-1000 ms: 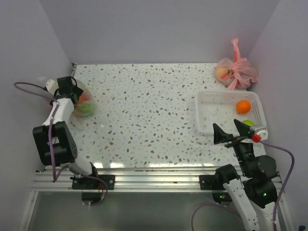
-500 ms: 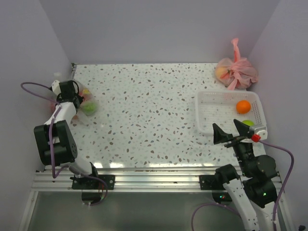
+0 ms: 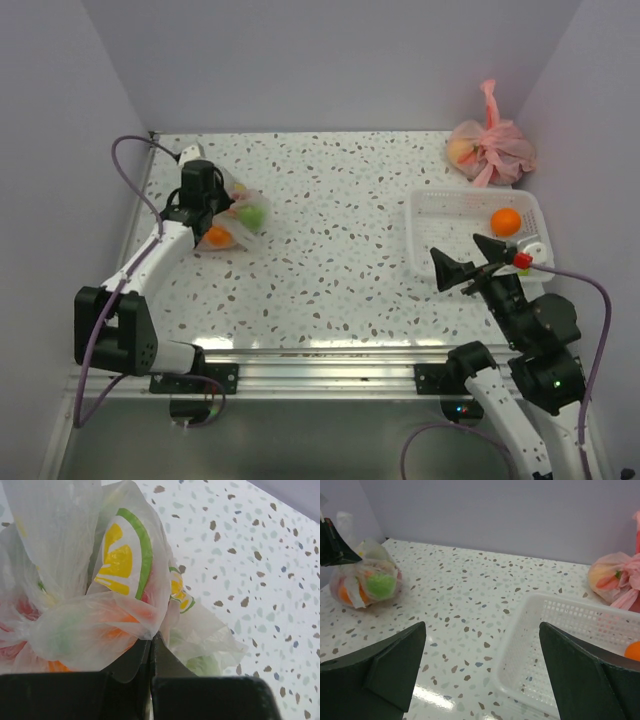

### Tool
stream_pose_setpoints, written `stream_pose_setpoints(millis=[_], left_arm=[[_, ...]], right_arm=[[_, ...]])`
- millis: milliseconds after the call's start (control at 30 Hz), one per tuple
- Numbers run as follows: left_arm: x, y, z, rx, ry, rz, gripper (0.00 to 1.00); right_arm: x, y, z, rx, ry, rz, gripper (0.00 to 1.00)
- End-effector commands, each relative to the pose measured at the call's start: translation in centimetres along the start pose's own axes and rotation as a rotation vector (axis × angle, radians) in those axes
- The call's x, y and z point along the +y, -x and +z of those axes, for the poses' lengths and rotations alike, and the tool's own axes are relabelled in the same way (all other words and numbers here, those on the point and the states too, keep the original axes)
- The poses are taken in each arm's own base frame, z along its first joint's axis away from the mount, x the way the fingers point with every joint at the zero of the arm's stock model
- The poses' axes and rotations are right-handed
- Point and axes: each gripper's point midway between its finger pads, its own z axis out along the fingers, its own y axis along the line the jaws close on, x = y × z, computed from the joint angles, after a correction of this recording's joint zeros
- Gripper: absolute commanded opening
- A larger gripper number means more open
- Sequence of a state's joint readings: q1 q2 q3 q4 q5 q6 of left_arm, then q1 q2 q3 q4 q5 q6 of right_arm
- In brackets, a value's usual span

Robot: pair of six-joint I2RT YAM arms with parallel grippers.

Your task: Untie the knot of the plastic bag and take out the fruit

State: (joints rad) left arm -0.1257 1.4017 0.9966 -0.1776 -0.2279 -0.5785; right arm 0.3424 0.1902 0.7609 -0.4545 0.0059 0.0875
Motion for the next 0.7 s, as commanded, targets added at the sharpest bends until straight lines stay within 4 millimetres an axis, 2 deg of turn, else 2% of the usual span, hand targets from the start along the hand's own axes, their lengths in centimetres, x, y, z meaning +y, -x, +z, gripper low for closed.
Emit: stream_pose_setpoints(millis=[0, 67, 133, 167, 200, 233, 267, 300, 333, 367, 400, 433, 467, 533, 567, 600, 633, 667], left_arm=[[-3.7, 0.9, -2.6, -0.028, -0.097, 0.054, 0.00], [-5.1, 0.0, -3.3, -0.010, -0.130, 0.084, 0.00], [-7.1, -1.8, -4.5, 0.022, -0.173, 0.128, 0.00], [-7.7, -2.6, -4.9, 0.034, -0.184, 0.145, 0.00], [-9.0, -4.2, -5.8, 0.063, -0.217, 0.177, 0.00], [-9.6, -5.1, -6.2, 0.070, -0.225, 0.185, 0.00], [-9.9, -6.4, -6.6, 0.091, -0.231, 0.198, 0.00], [-11.3, -8.4, -7.7, 0.120, -0.271, 0.228, 0.00], [-11.9, -9.5, -8.3, 0.137, -0.282, 0.219, 0.00], [-12.1, -11.0, -8.6, 0.154, -0.295, 0.226, 0.00], [-13.5, -13.0, -9.9, 0.180, -0.340, 0.252, 0.00], [-14.0, -14.0, -10.5, 0.190, -0.348, 0.240, 0.00], [-15.0, -16.1, -11.9, 0.219, -0.386, 0.268, 0.00], [-15.9, -18.5, -13.0, 0.245, -0.399, 0.281, 0.00], [-16.8, -20.4, -14.7, 0.268, -0.438, 0.314, 0.00], [-17.0, -22.0, -14.9, 0.291, -0.441, 0.336, 0.00], [-17.3, -22.9, -15.4, 0.305, -0.447, 0.336, 0.02], [-17.7, -24.5, -16.3, 0.328, -0.465, 0.366, 0.07]], right_arm=[[1.7, 0.8, 1.3, 0.047, 0.089, -0.006, 0.99], [2.0, 0.6, 2.5, 0.089, 0.099, 0.019, 0.99], [3.3, 0.6, 3.2, 0.123, 0.166, 0.019, 0.99], [3.7, -0.2, 4.2, 0.172, 0.191, 0.022, 0.99], [4.2, -0.6, 4.8, 0.206, 0.216, 0.034, 0.99], [5.3, -0.4, 5.0, 0.223, 0.276, 0.050, 0.99], [5.8, -1.8, 6.2, 0.295, 0.295, 0.086, 0.99], [6.3, -2.2, 6.6, 0.326, 0.322, 0.103, 0.99], [7.0, -2.7, 7.0, 0.356, 0.358, 0.123, 0.99], [7.1, -4.2, 8.0, 0.416, 0.355, 0.158, 0.99], [7.1, -5.0, 8.5, 0.436, 0.349, 0.176, 0.99], [6.9, -6.3, 8.8, 0.468, 0.330, 0.200, 0.99], [7.0, -7.3, 9.1, 0.488, 0.322, 0.208, 0.99], [6.3, -9.4, 9.5, 0.515, 0.255, 0.222, 0.99], [6.8, -10.1, 9.3, 0.531, 0.261, 0.221, 0.99], [6.9, -11.4, 9.2, 0.566, 0.248, 0.222, 0.99], [7.6, -12.0, 9.0, 0.587, 0.261, 0.220, 0.99], [7.5, -12.7, 9.1, 0.604, 0.235, 0.211, 0.99]])
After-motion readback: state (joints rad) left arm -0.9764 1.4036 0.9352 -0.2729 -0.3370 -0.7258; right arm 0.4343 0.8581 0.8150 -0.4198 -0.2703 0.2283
